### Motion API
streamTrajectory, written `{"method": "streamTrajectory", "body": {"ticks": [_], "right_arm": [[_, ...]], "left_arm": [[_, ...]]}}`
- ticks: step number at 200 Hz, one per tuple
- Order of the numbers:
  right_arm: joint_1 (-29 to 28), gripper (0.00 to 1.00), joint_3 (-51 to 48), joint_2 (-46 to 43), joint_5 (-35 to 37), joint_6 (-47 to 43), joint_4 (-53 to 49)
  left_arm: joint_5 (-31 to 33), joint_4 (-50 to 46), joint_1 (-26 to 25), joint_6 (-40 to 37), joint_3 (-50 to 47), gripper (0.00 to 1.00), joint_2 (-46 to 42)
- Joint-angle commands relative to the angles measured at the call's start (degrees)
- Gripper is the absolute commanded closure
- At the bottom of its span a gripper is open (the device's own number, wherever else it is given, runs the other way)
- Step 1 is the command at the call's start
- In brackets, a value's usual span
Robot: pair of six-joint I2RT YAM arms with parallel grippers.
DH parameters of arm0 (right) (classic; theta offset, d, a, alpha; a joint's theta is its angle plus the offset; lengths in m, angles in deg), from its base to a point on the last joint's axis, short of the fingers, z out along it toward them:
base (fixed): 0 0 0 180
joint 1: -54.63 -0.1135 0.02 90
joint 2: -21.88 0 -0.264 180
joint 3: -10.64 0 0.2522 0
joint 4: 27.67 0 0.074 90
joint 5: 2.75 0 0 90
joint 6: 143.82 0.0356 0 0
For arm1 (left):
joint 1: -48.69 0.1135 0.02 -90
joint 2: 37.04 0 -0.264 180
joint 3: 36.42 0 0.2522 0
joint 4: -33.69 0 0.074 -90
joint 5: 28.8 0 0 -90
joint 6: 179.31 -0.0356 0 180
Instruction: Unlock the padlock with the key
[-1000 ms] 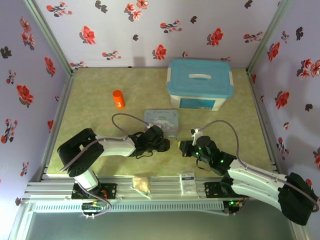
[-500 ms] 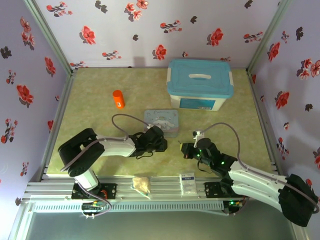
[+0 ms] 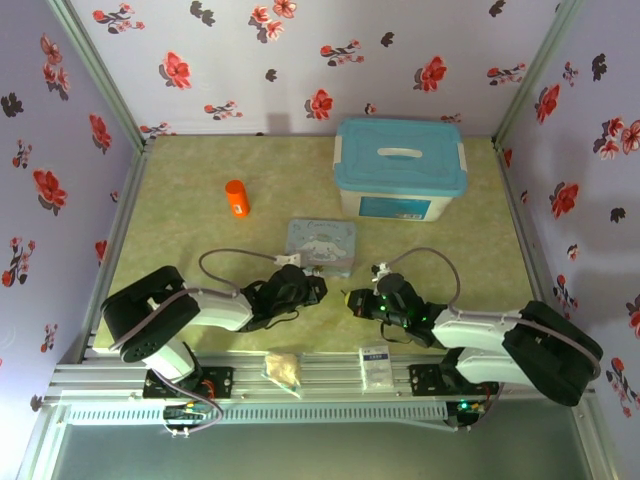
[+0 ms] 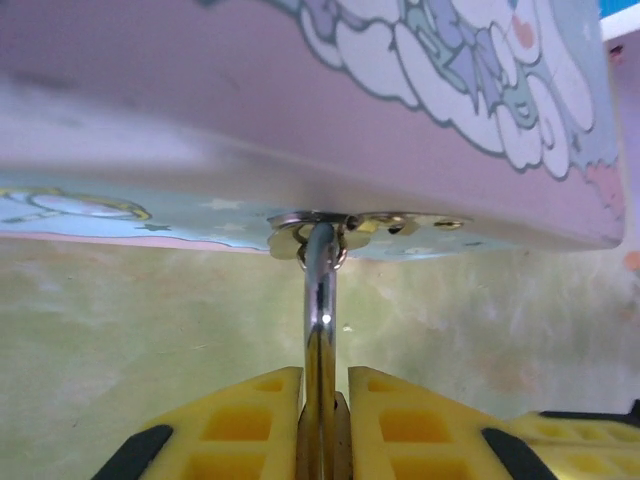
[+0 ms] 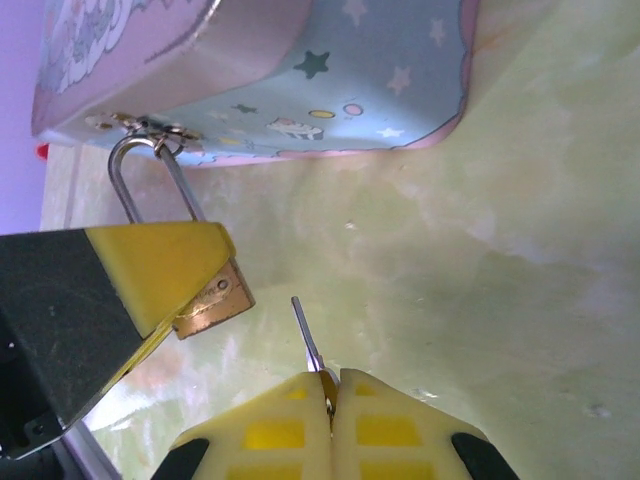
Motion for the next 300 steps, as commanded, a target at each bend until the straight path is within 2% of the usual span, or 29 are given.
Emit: {"method": "streamTrajectory", "body": {"ticks": [1, 30, 73, 146, 218, 300], "right_arm": [[-0.78, 1.0, 2.07, 0.74, -1.08, 2.31, 3.86], [-0.82, 1.0, 3.03, 2.74, -1.14, 5.82, 2.78], [-1.3, 1.0, 1.92, 7.29, -3.13, 11.08, 13.42], [-1.22, 1.0, 3.06, 7.42, -3.6, 10.5, 11.78], [-1.4, 1.0, 1.83, 8.02, -2.4, 11.42, 17.51], [-1.56, 1.0, 0.73, 6.11, 1.44, 12.15, 14.83]], "left_arm": [[1.95, 12.32, -0.06, 4.74, -1.3, 0.91, 0.67], [2.07, 15.67, -0.1, 7.82, -2.28, 0.92, 1.05], [1.91, 24.91, -0.18, 12.25, -3.65, 0.94, 4.26], [3.49, 29.67, -0.19, 14.72, -5.4, 0.95, 5.81], [3.42, 31.1, -0.26, 16.26, -5.43, 0.95, 7.3], [4.72, 31.1, -0.97, 17.04, -4.28, 0.95, 8.47]]}}
